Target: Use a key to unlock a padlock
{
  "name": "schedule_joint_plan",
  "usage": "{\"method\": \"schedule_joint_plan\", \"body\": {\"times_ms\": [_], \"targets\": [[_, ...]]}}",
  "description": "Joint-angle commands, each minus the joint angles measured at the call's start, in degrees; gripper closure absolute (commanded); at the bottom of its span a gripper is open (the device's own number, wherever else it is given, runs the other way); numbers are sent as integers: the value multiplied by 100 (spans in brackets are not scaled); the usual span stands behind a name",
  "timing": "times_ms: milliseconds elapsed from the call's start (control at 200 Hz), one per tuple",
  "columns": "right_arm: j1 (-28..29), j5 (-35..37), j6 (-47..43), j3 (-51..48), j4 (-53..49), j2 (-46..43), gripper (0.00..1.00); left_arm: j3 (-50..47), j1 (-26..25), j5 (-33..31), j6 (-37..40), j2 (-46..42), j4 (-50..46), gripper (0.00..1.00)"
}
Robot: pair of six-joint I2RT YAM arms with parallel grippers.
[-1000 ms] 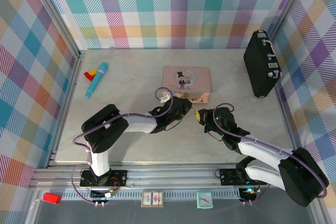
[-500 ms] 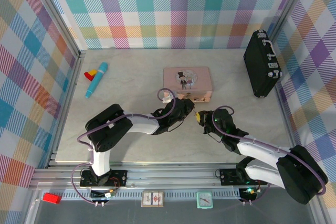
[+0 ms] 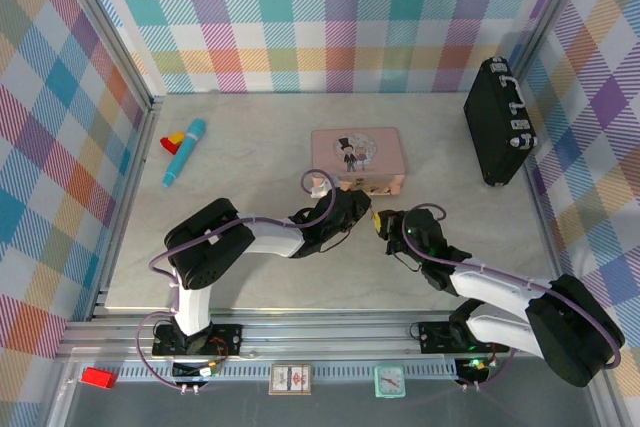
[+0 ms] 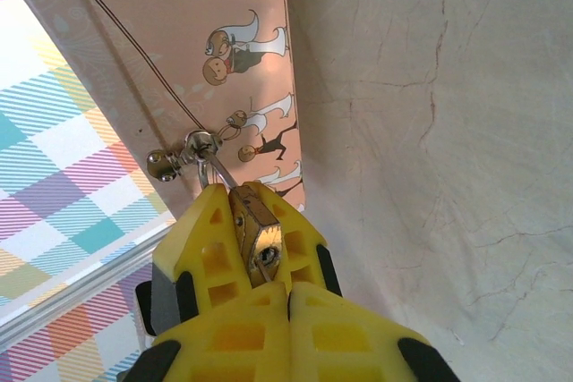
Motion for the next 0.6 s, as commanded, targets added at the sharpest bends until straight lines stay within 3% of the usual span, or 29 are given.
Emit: {"method": "schedule_joint_plan", "body": {"times_ms": [0, 595], "targets": [[56, 186, 89, -70, 91, 5, 100, 264, -141, -71, 160, -62, 881, 100], [189, 443, 220, -132, 178, 29, 100, 280, -169, -40, 137, -14, 962, 100]]}}
